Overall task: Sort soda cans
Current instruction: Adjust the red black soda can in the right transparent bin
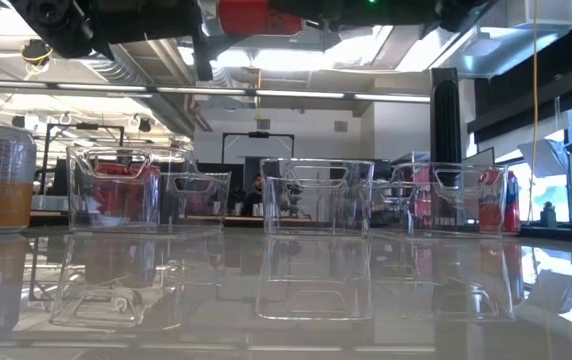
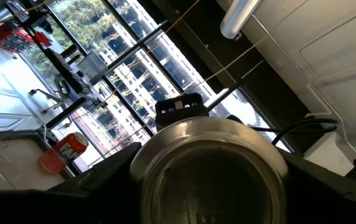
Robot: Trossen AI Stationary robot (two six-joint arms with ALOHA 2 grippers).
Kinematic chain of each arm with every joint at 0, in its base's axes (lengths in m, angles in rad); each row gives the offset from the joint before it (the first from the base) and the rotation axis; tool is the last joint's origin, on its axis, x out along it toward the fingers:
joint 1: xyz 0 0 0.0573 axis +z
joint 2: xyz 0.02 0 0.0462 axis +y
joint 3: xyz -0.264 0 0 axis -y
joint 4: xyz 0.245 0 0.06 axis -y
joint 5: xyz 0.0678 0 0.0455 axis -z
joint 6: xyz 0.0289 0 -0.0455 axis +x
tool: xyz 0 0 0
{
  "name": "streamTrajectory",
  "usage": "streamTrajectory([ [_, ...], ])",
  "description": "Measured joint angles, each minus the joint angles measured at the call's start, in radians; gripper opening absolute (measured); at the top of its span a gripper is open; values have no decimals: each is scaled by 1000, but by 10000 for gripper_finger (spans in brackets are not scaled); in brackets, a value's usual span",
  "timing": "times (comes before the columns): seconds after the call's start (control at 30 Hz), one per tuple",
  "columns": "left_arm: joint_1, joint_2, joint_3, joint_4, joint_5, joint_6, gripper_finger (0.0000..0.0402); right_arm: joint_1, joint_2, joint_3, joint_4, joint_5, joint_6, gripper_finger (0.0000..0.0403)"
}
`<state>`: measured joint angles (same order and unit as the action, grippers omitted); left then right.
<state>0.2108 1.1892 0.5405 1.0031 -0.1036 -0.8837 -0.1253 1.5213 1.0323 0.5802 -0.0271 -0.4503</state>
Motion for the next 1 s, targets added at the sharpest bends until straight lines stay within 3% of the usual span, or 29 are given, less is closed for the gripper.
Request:
streamTrajectory([
  [0.1, 0, 0, 0, 0, 7, 0, 293, 0, 2, 8, -9, 0, 5, 354],
  [0.27, 0, 0, 0, 4, 8, 17, 313, 0, 2, 9, -7, 6, 12, 290],
  [0.47, 6, 0, 0, 0, 3, 66, 356, 2, -25, 16, -75, 50, 62, 287],
  [0.67, 39, -38, 2, -12, -7, 148, 360, 1, -142, 110, -413, 170, 54, 287],
  [0.83, 71, -113, 2, -190, -6, 194, 358, -31, -186, 270, -857, 327, 82, 287],
  [1.0, 85, -168, 0, -394, -14, 261, 358, -162, -150, 399, -1173, 383, 176, 287],
])
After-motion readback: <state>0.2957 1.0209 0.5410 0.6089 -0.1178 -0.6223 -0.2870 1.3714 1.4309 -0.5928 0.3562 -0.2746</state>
